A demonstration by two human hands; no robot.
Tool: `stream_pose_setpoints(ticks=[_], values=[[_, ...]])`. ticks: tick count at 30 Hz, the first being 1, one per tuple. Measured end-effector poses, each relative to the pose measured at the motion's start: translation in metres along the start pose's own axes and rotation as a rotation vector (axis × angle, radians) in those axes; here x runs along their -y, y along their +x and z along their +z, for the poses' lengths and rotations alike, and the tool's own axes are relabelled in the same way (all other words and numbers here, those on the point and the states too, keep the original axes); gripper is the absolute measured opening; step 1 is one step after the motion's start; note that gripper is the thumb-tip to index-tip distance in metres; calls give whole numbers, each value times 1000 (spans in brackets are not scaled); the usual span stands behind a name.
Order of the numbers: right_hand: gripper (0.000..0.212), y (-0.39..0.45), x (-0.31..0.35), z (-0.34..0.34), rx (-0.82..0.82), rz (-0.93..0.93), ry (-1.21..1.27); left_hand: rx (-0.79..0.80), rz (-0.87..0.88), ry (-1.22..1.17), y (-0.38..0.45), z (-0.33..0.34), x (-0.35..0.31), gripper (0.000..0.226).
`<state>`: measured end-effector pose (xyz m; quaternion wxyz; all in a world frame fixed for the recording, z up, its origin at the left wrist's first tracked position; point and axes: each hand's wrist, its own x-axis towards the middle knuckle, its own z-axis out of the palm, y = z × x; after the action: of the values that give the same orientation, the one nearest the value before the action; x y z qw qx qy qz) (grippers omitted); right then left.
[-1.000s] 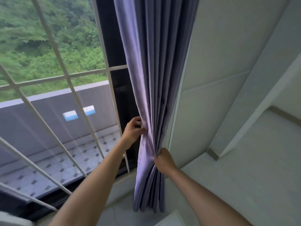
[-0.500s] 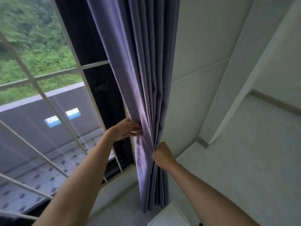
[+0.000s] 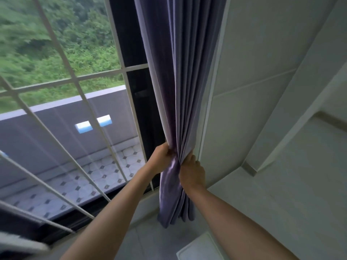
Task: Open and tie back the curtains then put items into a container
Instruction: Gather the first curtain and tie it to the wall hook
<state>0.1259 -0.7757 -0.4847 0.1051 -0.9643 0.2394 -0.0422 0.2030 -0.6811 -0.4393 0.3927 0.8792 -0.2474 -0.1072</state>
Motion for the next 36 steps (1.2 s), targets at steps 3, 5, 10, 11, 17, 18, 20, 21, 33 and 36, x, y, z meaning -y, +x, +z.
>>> stream_pose_setpoints(ticks=[3,5,10,11,17,18,20,21,33,36], values=[[65,3,9,1,34,26,-6,47,-6,42,-3,-4,-2,17],[70,5,14,1,49,56,-2,108,-60,8,-3,-7,-5,14],[69,7,13,4,-1,21,24,217,-137,-126,-2,-18,-9,28],[70,7,14,3,-9,7,32,203,-147,-121,-2,-19,-8,26],[76,7,12,5,-31,-50,105,142,-175,-80,8,-17,2,29],[73,10,10,7,-28,-70,111,134,-170,-71,10,-16,4,28],[70,12,6,10,-41,-84,99,122,-150,-57,12,-14,6,28],[68,13,5,10,-36,-82,88,122,-135,-50,13,-13,6,29],[47,17,-3,-1,145,-169,89,134,-223,-103,27,-7,14,11],[49,19,-5,-5,167,-160,90,111,-243,-174,22,-7,6,22]])
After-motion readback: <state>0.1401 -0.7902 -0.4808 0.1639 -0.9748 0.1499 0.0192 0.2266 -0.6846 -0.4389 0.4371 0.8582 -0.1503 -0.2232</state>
